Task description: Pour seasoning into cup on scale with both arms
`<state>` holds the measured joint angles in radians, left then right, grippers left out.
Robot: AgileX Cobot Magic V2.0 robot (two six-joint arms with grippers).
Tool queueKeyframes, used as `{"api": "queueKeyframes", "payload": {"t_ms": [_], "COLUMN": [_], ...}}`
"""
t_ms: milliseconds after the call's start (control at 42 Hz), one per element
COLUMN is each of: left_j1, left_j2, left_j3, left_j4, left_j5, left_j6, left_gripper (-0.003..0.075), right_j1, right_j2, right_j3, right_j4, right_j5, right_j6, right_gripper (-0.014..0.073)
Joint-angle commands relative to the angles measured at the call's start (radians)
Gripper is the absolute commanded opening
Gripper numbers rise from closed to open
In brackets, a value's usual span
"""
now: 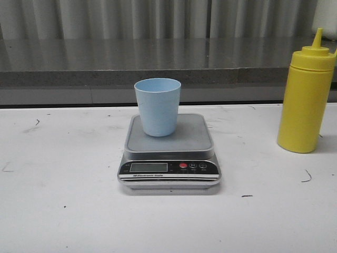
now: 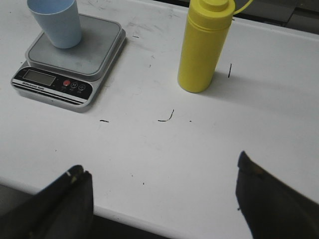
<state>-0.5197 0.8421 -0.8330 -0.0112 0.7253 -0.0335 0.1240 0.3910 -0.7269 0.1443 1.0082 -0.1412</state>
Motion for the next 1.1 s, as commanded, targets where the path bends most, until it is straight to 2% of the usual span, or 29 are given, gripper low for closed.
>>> {"api": "queueKeyframes", "payload": {"t_ms": [0, 95, 286, 381, 1071], "left_j1": [0.001, 0.001, 0.001, 0.001, 0.001], "left_j2": [-0.002, -0.002, -0.002, -0.002, -0.002], "left_j3": [-0.027, -0.027, -0.027, -0.027, -0.027], "left_j4": [-0.011, -0.011, -0.011, -0.011, -0.011], "left_j5": [-0.067, -0.067, -0.069, -0.069, -0.069], "left_j6": [-0.001, -0.001, -0.001, -0.001, -0.001], "left_gripper": [0.0309, 0.0229, 0.0000, -0.0020, -0.0020], "right_j1": [0.001, 0.001, 0.001, 0.001, 0.001], "right_j2": [0.008, 0.008, 0.008, 0.008, 0.008], "right_j3": [-0.028, -0.028, -0.028, -0.028, -0.028], "right_j4": [0.004, 0.004, 0.005, 0.005, 0.005], "right_j5": [-0.074, -0.075, -0.076, -0.076, -0.072], "right_j6": [-0.011, -0.011, -0.011, -0.011, -0.011], "right_gripper": [0.0566, 0.0431, 0.0031, -0.0115, -0.0118]}}
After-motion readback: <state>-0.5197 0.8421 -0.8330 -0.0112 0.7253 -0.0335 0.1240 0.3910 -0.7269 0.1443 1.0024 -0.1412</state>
